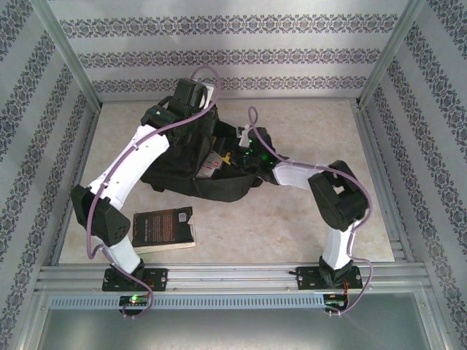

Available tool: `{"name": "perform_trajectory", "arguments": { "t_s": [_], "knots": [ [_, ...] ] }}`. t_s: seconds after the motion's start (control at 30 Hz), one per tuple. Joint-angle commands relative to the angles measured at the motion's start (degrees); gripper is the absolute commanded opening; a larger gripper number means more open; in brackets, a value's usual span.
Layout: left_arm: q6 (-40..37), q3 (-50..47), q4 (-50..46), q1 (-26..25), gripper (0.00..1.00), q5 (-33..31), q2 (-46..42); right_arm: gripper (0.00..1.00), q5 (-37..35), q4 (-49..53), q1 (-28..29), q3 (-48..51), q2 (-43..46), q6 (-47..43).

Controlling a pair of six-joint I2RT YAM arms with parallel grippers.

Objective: Pack the student bag

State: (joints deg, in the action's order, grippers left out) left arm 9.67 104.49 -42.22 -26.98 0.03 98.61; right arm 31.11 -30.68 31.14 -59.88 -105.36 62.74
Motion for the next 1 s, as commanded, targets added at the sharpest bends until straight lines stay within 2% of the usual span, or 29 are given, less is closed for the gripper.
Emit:
{"name": "perform_trajectory", "arguments": {
  "t_s": [0.0,0.13,0.23,0.4,0.47,0.5,0.57,0.63,0.7,0.8,0.97],
  "knots": [
    [0.86,2.14,5.28,1.21,0.0,0.48,0.68,0.67,2.64,-5.05,-0.18,4.71,4.7,-3.01],
    [1.39,3.89,4.73,2.25,0.0,0.17,1.58,0.66,-0.59,-1.32,-1.56,9.69,11.57,-6.88],
    [2.68,5.78,4.99,3.87,0.0,0.03,1.32,0.66,-5.16,6.87,-2.52,11.34,17.89,-12.31],
    [1.47,11.43,0.46,5.18,0.0,4.12,5.68,0.66,-12.5,19.47,-2.74,11.86,26.13,-19.29],
    [2.31,12.9,-1.56,5.13,0.0,8.12,8.17,0.65,-14.86,23.29,-2.83,11.89,28.54,-19.88],
    [3.38,12.86,-2.02,5.1,0.05,11.53,9.17,0.65,-16.11,25.66,-2.8,11.73,29.84,-20.45],
    [5.79,12.45,-2.9,4.66,0.29,15.77,10.69,0.65,-19.13,28.99,-2.83,11.95,32.73,-21.42],
    [7.76,9.84,-1.72,4.01,0.47,17.05,10.05,0.65,-24.18,32.44,-2.83,12.64,35.76,-22.1],
    [10.27,3.61,3.41,3.65,0.62,17.78,6.33,0.66,-28.1,35.39,-2.92,13.49,39.14,-22.75],
    [11.34,-4.5,8.94,3.71,0.72,18.53,-0.58,0.66,-30.83,37.98,-2.7,14.38,42.75,-24.34],
    [9.0,-12.35,6.9,3.69,0.75,18.6,-10.99,0.66,-31.99,39.86,-2.22,15.58,45.44,-25.38]
  ]
}}
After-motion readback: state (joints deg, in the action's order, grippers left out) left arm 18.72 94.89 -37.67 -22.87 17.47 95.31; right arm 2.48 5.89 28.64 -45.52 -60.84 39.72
